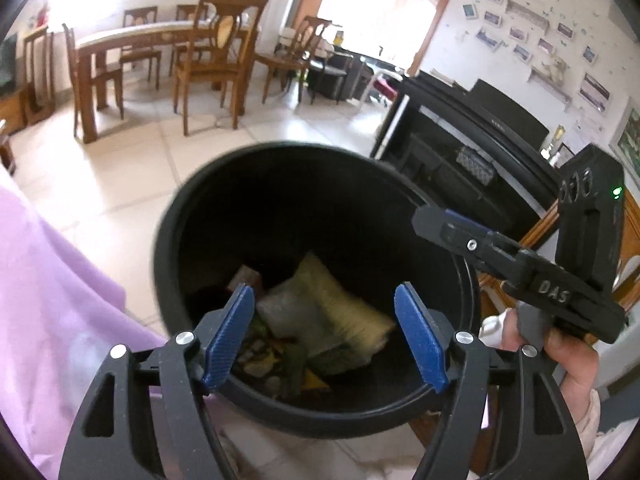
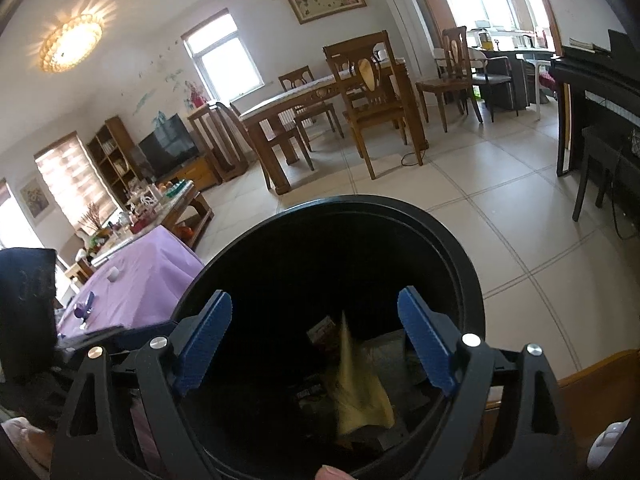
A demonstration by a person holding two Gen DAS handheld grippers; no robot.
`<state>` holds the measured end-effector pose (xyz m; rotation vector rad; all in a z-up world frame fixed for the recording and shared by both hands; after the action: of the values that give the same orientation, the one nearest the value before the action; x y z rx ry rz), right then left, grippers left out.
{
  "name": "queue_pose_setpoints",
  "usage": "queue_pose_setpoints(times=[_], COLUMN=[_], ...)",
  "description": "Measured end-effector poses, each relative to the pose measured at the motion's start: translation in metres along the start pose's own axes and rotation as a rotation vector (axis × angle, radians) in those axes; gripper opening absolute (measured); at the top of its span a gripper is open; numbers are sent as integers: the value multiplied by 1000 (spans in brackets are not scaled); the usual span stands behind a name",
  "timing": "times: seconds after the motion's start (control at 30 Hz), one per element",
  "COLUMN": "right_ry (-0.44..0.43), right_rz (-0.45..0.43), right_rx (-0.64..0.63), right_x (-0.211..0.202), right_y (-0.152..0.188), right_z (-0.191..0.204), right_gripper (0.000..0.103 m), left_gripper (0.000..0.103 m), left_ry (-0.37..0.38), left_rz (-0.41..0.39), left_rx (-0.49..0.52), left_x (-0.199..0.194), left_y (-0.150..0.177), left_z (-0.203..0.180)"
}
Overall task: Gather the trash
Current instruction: 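Carry the tube and tin over the black bin and open both tools, then grasp the white paper roll with the left tool while the right grasps the clear plastic tray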
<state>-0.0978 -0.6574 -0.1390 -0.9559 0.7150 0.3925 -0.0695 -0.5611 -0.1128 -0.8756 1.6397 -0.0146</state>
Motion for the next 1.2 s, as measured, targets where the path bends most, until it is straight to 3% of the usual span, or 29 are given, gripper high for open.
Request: queue_pose_setpoints(times=[0.3,0.5,0.67,0.77,0.83,1.0,1.2], right_ry=[-17,-60,-122,-172,-221,-276,-236], right_rz=[36,80,136,184,225,300,335], right_rx=[-68,-173,-285,-358,-412,-552,-707], right_x=[5,16,30,40,48,63,94], right_y=[-1,3,16,29,41,70,99], right_z=[40,103,170,213,248,318,374], right_gripper=[85,85,85,95,98,98,98], left_gripper=[73,73,73,73,88,88,88], left_ry=[-38,-171,-323,-414,-451,-448,-433], left_rz=[-71,-112,-129,-142,-143,-106,-45], left_rx=[-75,-184,-359,-469,-527,-563,-521], left_x=[-79,-154,-222,-258,-274,-281,-260], left_y=[45,116,193,240,265,292,298], left_z=[44,105,177,216,236,257,256])
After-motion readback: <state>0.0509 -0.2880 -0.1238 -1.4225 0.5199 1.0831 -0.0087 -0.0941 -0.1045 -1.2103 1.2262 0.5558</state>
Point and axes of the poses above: each gripper's, at about its wrist camera, not at the fingertips, and x roughly the way its jaws point, z to its left, y to its underside, the point moved 7 cm from there along x, roughly the way its jaws point, and after that the axes turned 15 degrees about z, right-handed, at the moved point
